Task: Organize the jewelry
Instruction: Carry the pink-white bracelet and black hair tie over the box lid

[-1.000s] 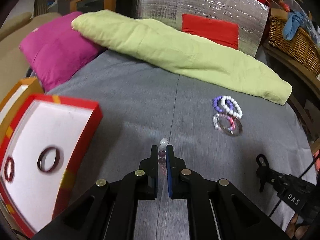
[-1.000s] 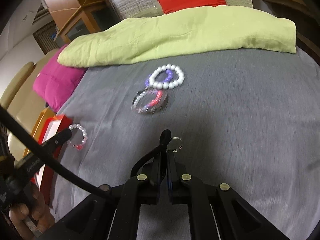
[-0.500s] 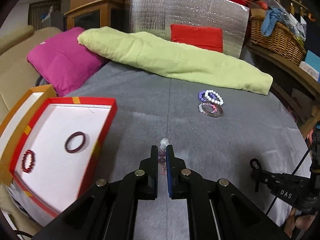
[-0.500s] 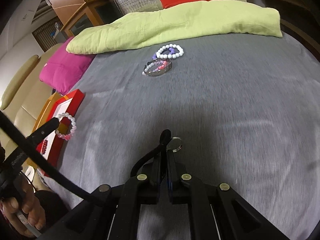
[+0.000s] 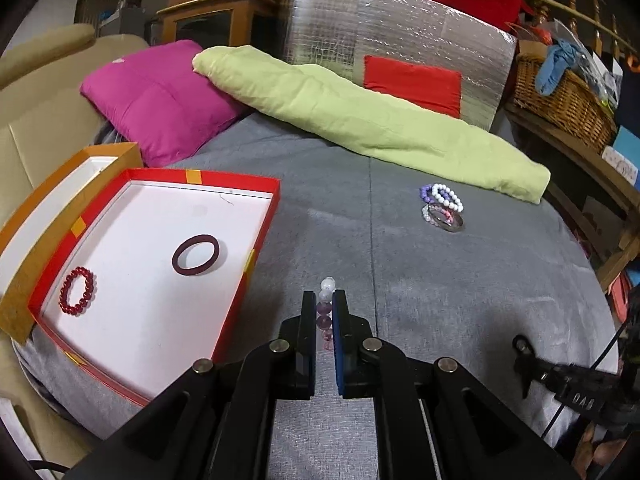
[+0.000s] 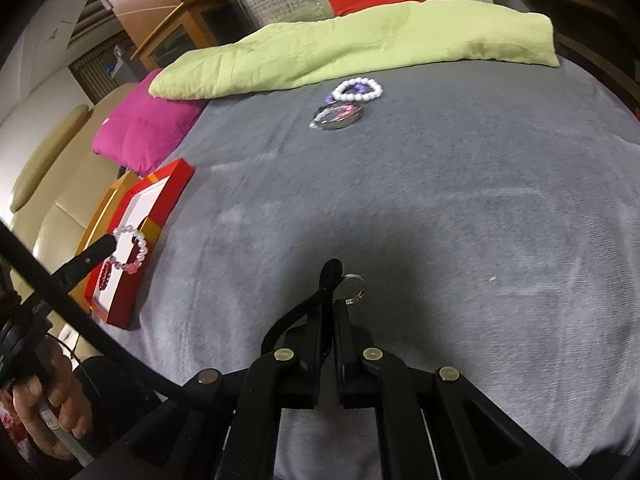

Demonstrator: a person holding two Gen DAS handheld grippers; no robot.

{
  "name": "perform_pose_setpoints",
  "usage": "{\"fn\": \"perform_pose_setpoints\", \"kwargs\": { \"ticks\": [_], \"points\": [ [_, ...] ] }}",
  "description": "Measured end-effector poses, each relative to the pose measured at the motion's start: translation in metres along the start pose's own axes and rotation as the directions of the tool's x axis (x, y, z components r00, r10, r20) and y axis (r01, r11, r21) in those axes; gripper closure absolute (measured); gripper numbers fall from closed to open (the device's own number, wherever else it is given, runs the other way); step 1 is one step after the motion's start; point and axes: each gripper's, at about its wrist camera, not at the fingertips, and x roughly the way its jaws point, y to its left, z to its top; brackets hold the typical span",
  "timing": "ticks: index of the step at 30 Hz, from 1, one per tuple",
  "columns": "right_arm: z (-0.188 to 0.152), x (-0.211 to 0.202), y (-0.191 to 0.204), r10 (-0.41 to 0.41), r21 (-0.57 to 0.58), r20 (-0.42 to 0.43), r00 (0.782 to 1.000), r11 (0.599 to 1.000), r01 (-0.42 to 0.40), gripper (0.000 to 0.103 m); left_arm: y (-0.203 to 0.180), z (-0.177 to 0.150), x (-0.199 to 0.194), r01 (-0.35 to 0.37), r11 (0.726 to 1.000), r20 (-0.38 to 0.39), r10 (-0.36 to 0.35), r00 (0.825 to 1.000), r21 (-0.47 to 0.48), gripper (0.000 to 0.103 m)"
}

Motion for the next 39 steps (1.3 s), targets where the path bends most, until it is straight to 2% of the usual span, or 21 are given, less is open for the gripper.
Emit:
{"fn": "perform_pose_setpoints", "kwargs": {
  "ticks": [11,24,33,39],
  "points": [
    [-0.003,0.013,0.03,0.025,-0.047,-0.022,0.999,0.999,-0.026,0.097,0.012,0.0,0.002,0.025,0.999,-0.01,-0.025,1.0,-0.038,0.095],
    [0.025,0.015,0.072,0.059,-0.136,-0.002,0.998,0.989,-0.059,0.097,0.034,0.004,0.004,-0.027,0.995,-0.067,0.02,0.998,-0.098,0.095],
    [0.047,0.023,0.125,0.112,-0.226,-0.001,0.994,0.968,-0.109,0.097,0.076,0.031,-0.007,-0.063,0.987,-0.031,0.059,0.998,-0.149,0.095],
    [0.07,0.032,0.175,0.157,-0.292,0.007,0.988,0.945,-0.148,0.097,0.12,0.064,-0.014,-0.035,0.986,0.016,0.038,0.999,-0.164,0.095]
  ]
}}
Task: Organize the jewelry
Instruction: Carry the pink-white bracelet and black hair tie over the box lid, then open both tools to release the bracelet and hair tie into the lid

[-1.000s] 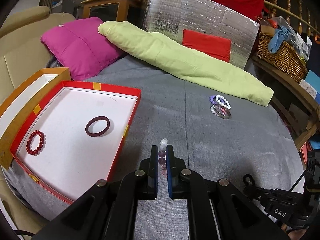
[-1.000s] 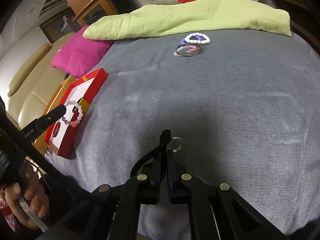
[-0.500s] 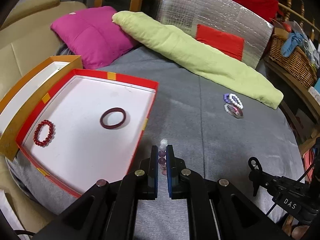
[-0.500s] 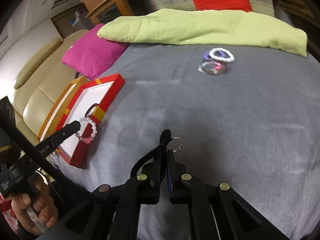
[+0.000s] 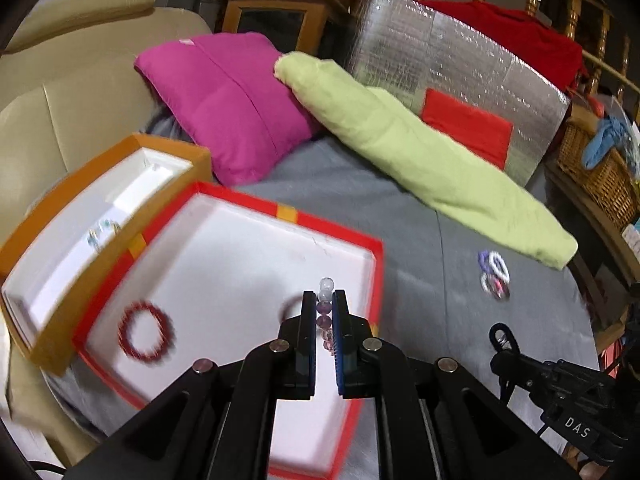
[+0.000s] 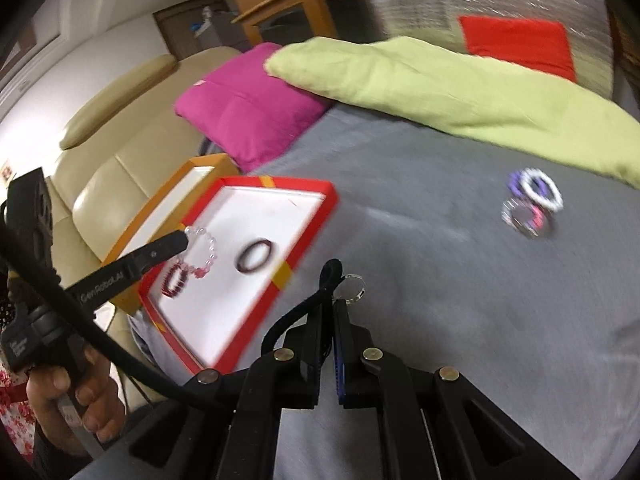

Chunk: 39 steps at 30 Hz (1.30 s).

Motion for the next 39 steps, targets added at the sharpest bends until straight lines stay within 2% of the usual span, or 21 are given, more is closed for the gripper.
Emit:
{"fn": "perform_pose_setpoints", "kwargs": {
  "ticks": [3,8,17,23,29,30,31,32,33,34,35,39],
  "points": [
    [0.016,0.015,0.02,0.027,-0.028,-0.005,1.0,0.999,-0.027,0.097,0.017,0.016,0.005,0.013,1.0,0.008,-0.013,1.0,0.001,0.095],
    [0.039,0.05,0.045,0.055,-0.067,-0.035,0.998,0.996,-0.058,0.097,0.038,0.026,0.03,0.016,1.0,-0.029,-0.015,0.999,0.025,0.095],
    [0.068,0.126,0.058,0.042,-0.1,-0.13,0.991,0.993,-0.055,0.097,0.074,0.026,0.085,-0.037,0.999,-0.119,0.037,0.992,0.002,0.095],
    [0.075,0.164,0.053,0.021,-0.095,-0.172,0.985,0.995,-0.037,0.097,0.085,0.032,0.099,-0.073,0.997,-0.118,0.072,0.99,-0.003,0.095],
    [0.08,0.176,0.046,0.014,-0.051,-0.193,0.981,0.998,-0.025,0.092,0.091,0.034,0.093,-0.113,0.994,-0.08,0.111,0.991,-0.014,0.093],
    [0.08,0.175,0.047,0.014,-0.05,-0.19,0.982,0.998,-0.024,0.088,0.091,0.034,0.091,-0.115,0.993,-0.083,0.113,0.99,-0.014,0.092],
    [0.08,0.172,0.047,0.008,-0.051,-0.187,0.982,0.999,-0.018,0.075,0.091,0.035,0.089,-0.122,0.992,-0.086,0.12,0.989,-0.014,0.085],
    [0.08,0.167,0.047,0.005,-0.05,-0.179,0.984,0.999,-0.015,0.058,0.091,0.035,0.086,-0.131,0.991,-0.086,0.129,0.988,-0.019,0.075],
    [0.08,0.159,0.046,0.008,-0.047,-0.164,0.986,0.999,-0.016,0.051,0.092,0.035,0.08,-0.137,0.99,-0.076,0.134,0.988,-0.03,0.069],
    [0.08,0.153,0.045,0.008,-0.046,-0.15,0.989,0.999,-0.015,0.045,0.092,0.035,0.072,-0.144,0.988,-0.059,0.142,0.988,-0.046,0.058],
    [0.08,0.142,0.042,0.006,-0.044,-0.133,0.991,0.999,-0.012,0.045,0.091,0.035,0.067,-0.151,0.987,-0.046,0.149,0.988,-0.056,0.05],
    [0.074,0.102,0.023,-0.004,-0.015,-0.078,0.997,1.0,0.003,0.044,0.074,0.035,0.04,-0.149,0.985,0.005,0.15,0.989,-0.081,0.038]
  ]
}}
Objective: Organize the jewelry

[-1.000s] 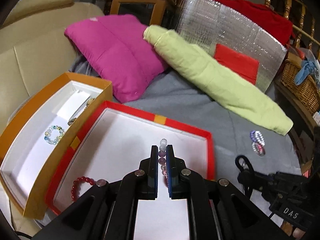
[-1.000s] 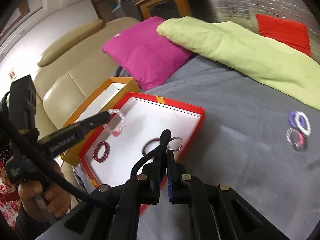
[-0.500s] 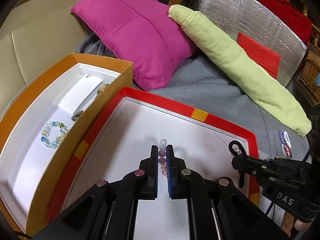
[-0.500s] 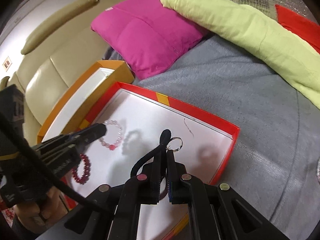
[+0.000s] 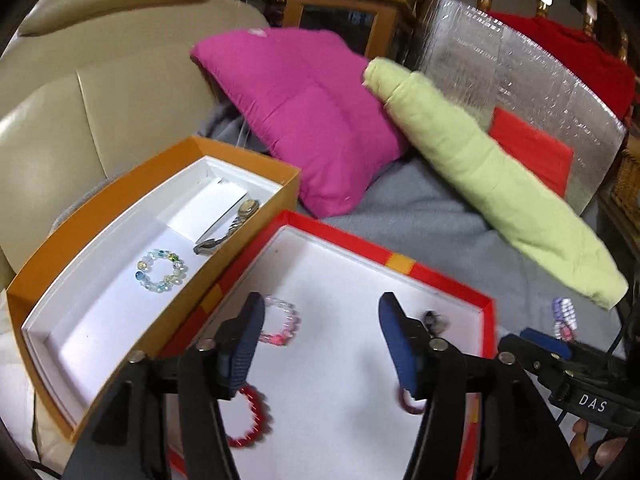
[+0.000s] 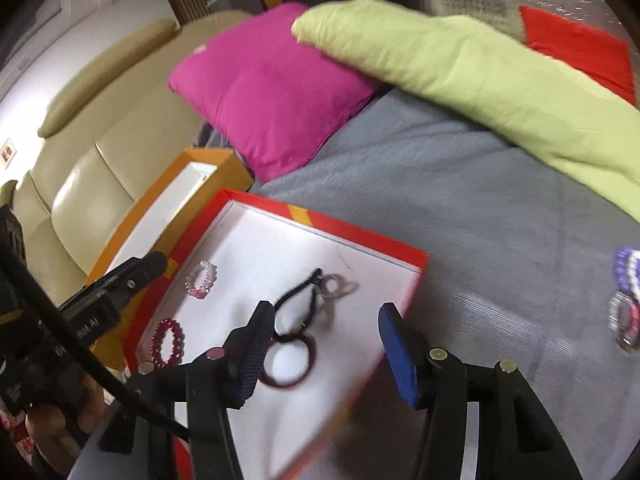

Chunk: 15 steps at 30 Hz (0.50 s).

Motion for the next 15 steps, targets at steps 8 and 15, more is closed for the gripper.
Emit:
{"fn": "perform_pose_setpoints", "kwargs": {
  "ticks": [8,15],
  "points": [
    [-0.059,-0.075,-0.073,-0.081,0.071,0.043,0.996,0.994,0.078,0.034,-0.089,-0.033,-0.023,0.044,0.989,-0.022,-0.042,0.999,0.138,0.033],
    [-0.108,-0.125,-0.16,-0.162,0.214,0.057,0.985,0.966,0.146,0.034,-0.175,-0.071,-0.025,0.11,0.958,-0.074,-0.093,0.993,0.266,0.032]
  ]
}}
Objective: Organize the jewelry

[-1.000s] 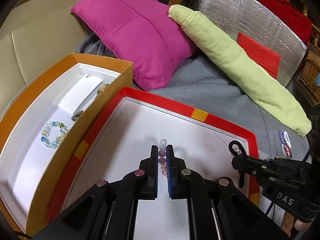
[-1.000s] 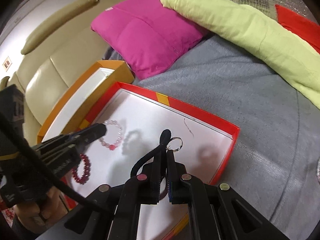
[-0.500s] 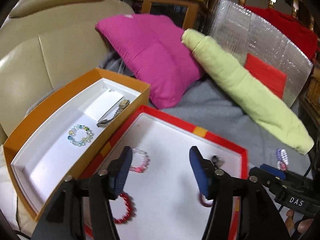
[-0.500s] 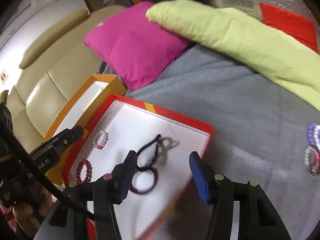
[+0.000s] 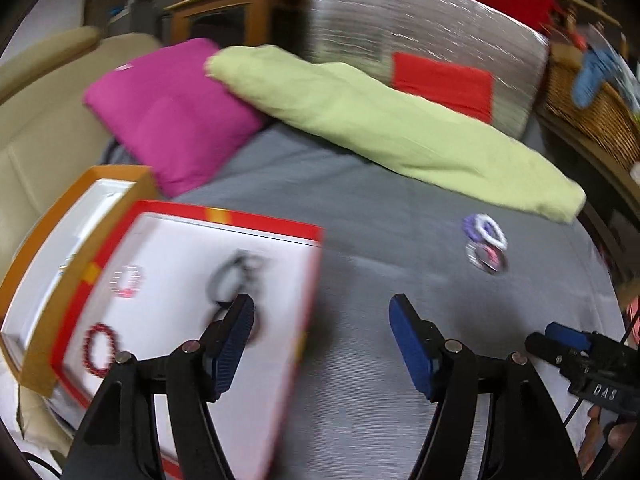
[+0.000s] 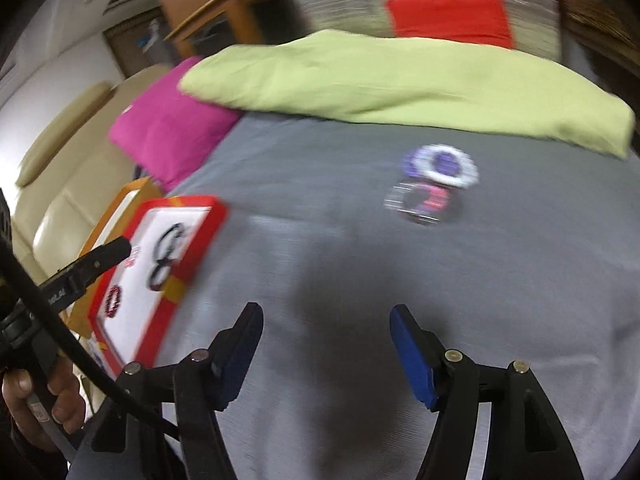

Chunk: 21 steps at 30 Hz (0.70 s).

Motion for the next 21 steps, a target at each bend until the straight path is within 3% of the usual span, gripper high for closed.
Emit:
{"fn": "perform_pose_setpoints", "kwargs": {
  "ticks": [5,11,21],
  "points": [
    [-0.008,-0.014,-0.055,-0.03,0.093,0.038,0.999,0.995,0.027,0.034,-0.05,-0.008,0.016,0.021,0.997,-0.032,-0.019,0.999,0.076,0.032],
    [-0.008,-0.015,-0.096,-0.05,0.181,0.072,0.996,0.983,0.036,0.034,-0.082,-0.013,0.041,0.028,0.993,-0.066,-0.02,0.998,0.112,0.032],
    [-0.01,0.013,-0.096,-0.056,0.166,0.051,0.997,0.985,0.047,0.034,-0.089,-0.028,0.09,0.01,0.996,-0.172,0.005,0.985,0.085,0.032]
  ]
}}
